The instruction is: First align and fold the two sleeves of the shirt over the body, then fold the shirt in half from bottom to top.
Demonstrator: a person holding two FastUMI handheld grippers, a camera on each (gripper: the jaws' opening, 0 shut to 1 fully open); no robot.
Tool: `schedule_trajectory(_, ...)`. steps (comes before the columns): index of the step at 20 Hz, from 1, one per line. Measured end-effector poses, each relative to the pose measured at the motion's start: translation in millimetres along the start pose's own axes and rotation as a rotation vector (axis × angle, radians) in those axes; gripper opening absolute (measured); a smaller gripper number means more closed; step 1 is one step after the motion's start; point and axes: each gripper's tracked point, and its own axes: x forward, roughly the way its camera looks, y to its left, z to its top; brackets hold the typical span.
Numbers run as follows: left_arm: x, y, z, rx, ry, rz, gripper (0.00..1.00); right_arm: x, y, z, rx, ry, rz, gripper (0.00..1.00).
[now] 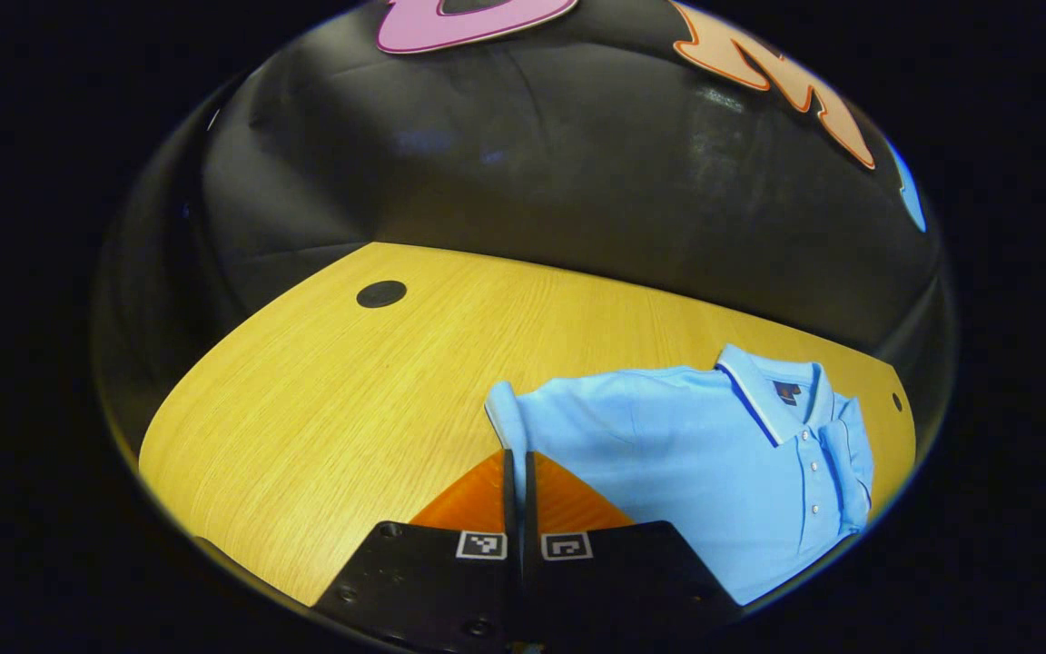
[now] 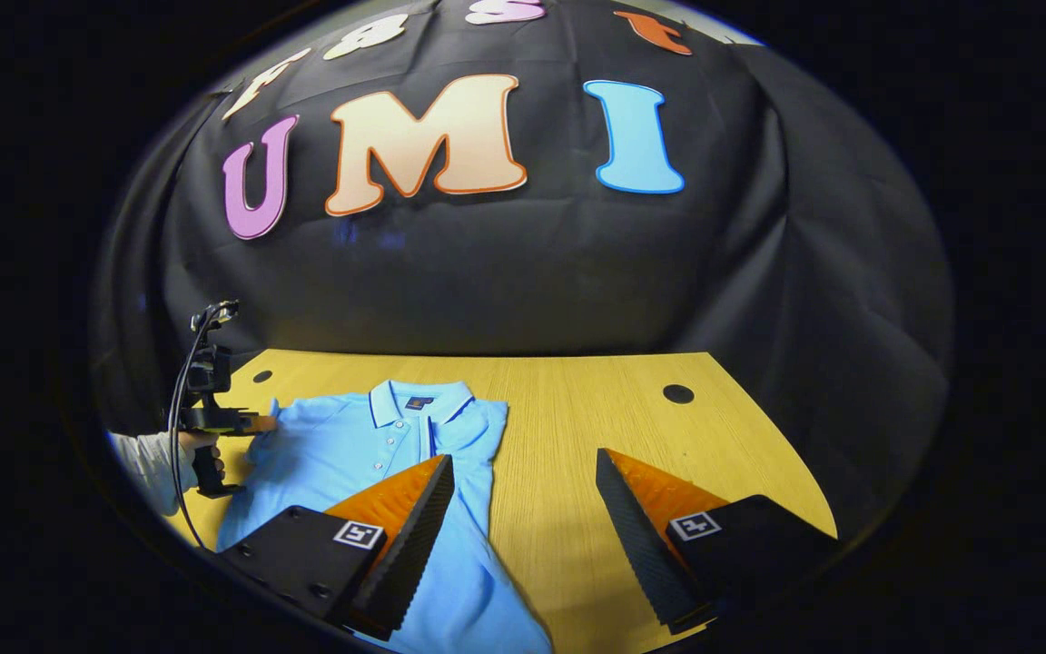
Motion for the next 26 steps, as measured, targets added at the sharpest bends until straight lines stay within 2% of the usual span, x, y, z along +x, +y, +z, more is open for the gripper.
schedule_trajectory(1, -8.4, -11.7, 4.1, 0.015, 0.005, -0.015, 0.00, -2.0, -2.5, 2.2, -0.002, -0.007, -0.003, 0.98)
schedule_trajectory(4, -30.4, -64.8, 35.2, 0.012, -0.065, -0.124, 0.00, -6.8, -4.9, 3.9, -0.005, -0.014, -0.003, 0.98)
schedule_trajectory(7, -51.3, -117.3, 49.3, 0.080, -0.097, -0.217, 0.00, -9.6, -3.3, 5.0, -0.005, -0.019, 0.005, 0.98)
schedule_trajectory(8, -55.3, -136.2, 47.8, 0.103, -0.097, -0.252, 0.00, -10.1, -3.0, 3.3, -0.006, -0.016, 0.005, 0.95)
schedule_trajectory(11, -58.3, -180.3, 30.0, 0.152, -0.074, -0.320, 0.00, -6.7, 1.2, 0.3, -0.008, -0.009, 0.007, 0.98)
schedule_trajectory(15, -50.6, -196.6, 1.8, 0.176, -0.049, -0.331, 0.00, -2.8, 4.1, -4.6, 0.002, 0.005, -0.008, 0.98)
schedule_trajectory(17, -59.2, -202.8, -5.9, 0.161, -0.037, -0.396, 0.05, -1.7, 5.7, -4.9, 0.003, 0.003, -0.021, 0.98)
schedule_trajectory(18, -48.8, -202.5, -7.5, 0.152, -0.047, -0.394, 0.34, -2.5, 8.2, -4.8, 0.007, 0.001, -0.023, 0.98)
schedule_trajectory(19, -60.3, -193.4, 0.2, 0.144, -0.070, -0.383, 0.63, -4.6, 10.8, -4.1, 0.006, -0.010, -0.024, 0.95)
schedule_trajectory(20, -66.0, -185.2, 5.8, 0.131, -0.083, -0.377, 0.92, -7.0, 13.4, -2.5, 0.004, -0.025, -0.024, 0.98)
schedule_trajectory(22, -81.8, -166.2, 13.1, 0.099, -0.108, -0.353, 0.97, -15.6, 21.9, -0.7, -0.007, -0.050, -0.002, 0.98)
schedule_trajectory(23, -92.8, -157.2, 14.9, 0.085, -0.125, -0.348, 0.96, -20.9, 25.1, -2.2, -0.015, -0.056, 0.011, 0.95)
schedule_trajectory(24, -105.4, -148.9, 13.4, 0.076, -0.139, -0.345, 0.96, -28.7, 28.0, -5.4, -0.019, -0.062, 0.027, 0.98)
schedule_trajectory(26, -136.5, -124.1, 9.8, 0.082, -0.176, -0.316, 0.96, -42.1, 32.5, -17.1, -0.020, -0.064, 0.057, 0.95)
